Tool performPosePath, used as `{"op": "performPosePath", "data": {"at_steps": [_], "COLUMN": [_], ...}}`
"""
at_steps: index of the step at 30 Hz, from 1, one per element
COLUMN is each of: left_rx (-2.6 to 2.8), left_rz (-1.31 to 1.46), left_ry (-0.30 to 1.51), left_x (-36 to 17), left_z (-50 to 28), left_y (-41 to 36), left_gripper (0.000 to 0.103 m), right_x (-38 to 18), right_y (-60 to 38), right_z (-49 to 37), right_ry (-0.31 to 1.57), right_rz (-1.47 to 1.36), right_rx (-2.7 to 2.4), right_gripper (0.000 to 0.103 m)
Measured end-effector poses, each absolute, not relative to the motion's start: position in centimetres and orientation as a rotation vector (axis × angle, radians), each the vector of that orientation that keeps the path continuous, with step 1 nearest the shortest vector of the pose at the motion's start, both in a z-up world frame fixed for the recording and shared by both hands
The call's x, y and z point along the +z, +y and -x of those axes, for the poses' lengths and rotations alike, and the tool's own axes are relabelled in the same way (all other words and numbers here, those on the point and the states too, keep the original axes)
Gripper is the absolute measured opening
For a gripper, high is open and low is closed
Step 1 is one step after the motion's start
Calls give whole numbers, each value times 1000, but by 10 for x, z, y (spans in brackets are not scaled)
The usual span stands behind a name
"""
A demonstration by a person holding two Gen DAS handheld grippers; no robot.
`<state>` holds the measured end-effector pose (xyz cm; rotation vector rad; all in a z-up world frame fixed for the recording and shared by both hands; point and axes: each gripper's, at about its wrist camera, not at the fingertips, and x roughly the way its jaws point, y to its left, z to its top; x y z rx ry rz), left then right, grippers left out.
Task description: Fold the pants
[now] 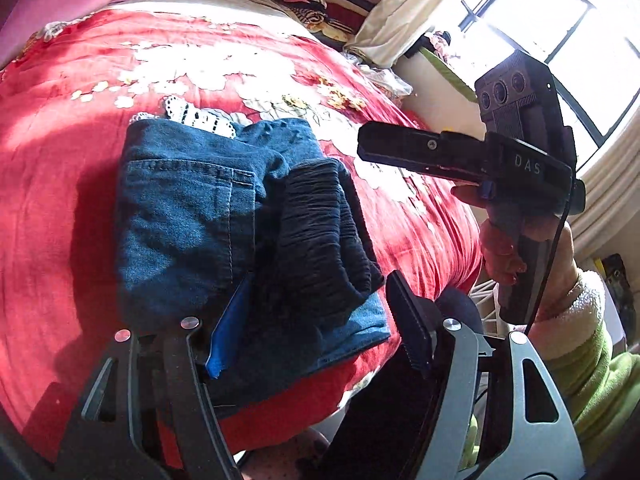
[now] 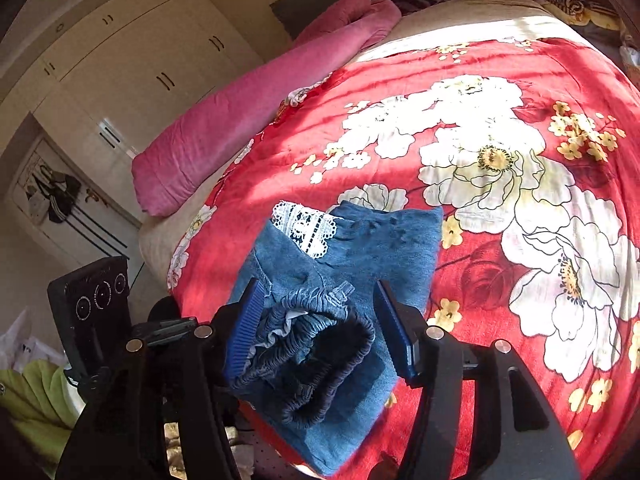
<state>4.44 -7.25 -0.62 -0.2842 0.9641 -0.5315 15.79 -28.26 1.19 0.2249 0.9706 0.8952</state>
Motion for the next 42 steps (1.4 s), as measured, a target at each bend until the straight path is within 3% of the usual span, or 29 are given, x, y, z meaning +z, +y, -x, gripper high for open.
{"op": "performPosePath", "data": {"at_steps": [7,14,23,31,40,42], "left_rx": [-538,-545,-563,-536,-523,-524], "left_rz": [234,227,207,116,34,31], "left_ry": [933,977,986,904,915,914], "left_x": [-3,-19,-22,-5,-17,-19], "left_z": [-30,-30,-28,-15,-19,-19], "left_y": [-70,-71,-76,-73,-84,-84], "left_gripper": [61,61,61,62,62,62], "right_x": [12,-24,-38,22,-16,-27], "right_y": [-250,-240,-259,-246,-190,-183], "right_z": [-147,-136,-138,-146,-189,-190], "right_ry": [975,1053,1113,941,1095,1129], "right_rz": [-108,108,-9,-36,10,17], "right_rx": [897,782,786,798,829,849], "right_gripper": [66,66,70,70,70,60]}}
